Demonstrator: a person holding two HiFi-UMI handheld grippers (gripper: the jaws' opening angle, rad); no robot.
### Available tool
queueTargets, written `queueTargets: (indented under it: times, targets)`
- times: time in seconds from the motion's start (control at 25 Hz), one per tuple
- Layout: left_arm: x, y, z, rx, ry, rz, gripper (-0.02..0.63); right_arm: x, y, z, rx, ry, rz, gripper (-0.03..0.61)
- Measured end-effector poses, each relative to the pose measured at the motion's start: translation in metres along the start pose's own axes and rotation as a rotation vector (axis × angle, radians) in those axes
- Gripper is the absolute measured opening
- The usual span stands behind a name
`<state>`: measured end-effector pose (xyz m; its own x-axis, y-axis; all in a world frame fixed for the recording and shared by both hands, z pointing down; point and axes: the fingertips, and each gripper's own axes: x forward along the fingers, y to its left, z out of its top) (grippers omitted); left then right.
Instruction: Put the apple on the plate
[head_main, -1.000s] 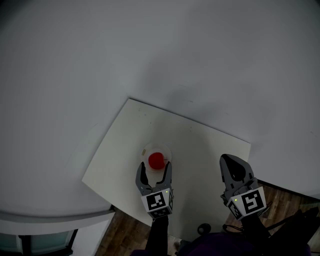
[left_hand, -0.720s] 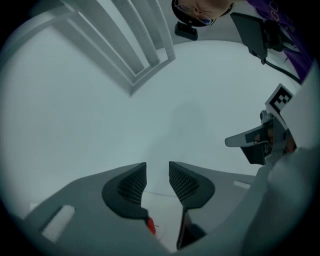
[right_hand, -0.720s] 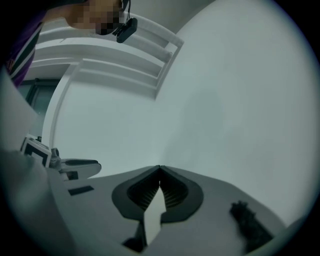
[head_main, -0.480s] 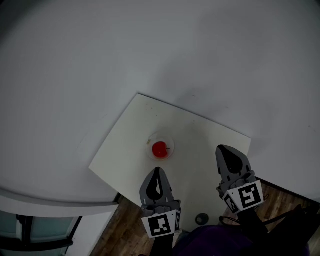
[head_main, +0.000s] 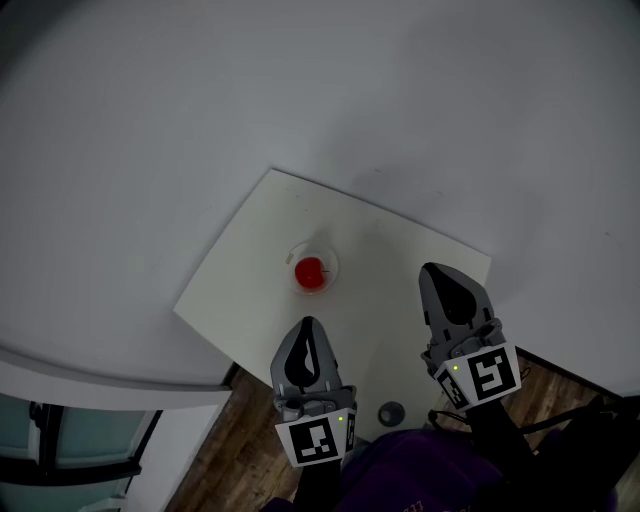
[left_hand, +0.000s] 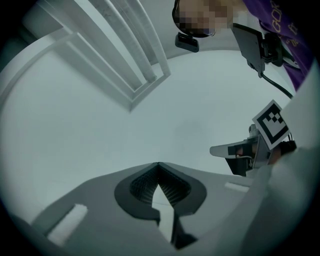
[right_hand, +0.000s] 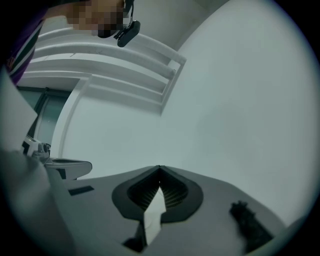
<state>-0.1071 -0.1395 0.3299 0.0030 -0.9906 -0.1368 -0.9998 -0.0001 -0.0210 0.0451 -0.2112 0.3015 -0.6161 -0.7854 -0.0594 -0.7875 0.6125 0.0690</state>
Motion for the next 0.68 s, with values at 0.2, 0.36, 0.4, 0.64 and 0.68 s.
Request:
queueTargets:
  times: [0.2, 0.36, 0.4, 0.64, 0.68]
  targets:
    - [-0.005, 0.0, 0.003, 0.004, -0.004, 0.007, 0.008, -0.002, 0.003, 0.005, -0.005, -0.008, 0.008, 0.009]
    - [-0.007, 0.0, 0.005, 0.009, -0.001, 0.014, 0.008, -0.002, 0.005, 0.007, -0.009, -0.011, 0.013, 0.009]
    - [-0.008, 0.0, 0.005, 0.011, -0.001, 0.015, 0.008, -0.002, 0.005, 0.008, -0.01, -0.011, 0.015, 0.009]
    - [-0.011, 0.001, 0.005, 0.014, 0.001, 0.018, 0.008, -0.004, 0.007, 0.011, -0.013, -0.017, 0.019, 0.009]
    - [-0.011, 0.001, 0.005, 0.014, 0.002, 0.017, 0.008, -0.004, 0.008, 0.012, -0.013, -0.017, 0.02, 0.009]
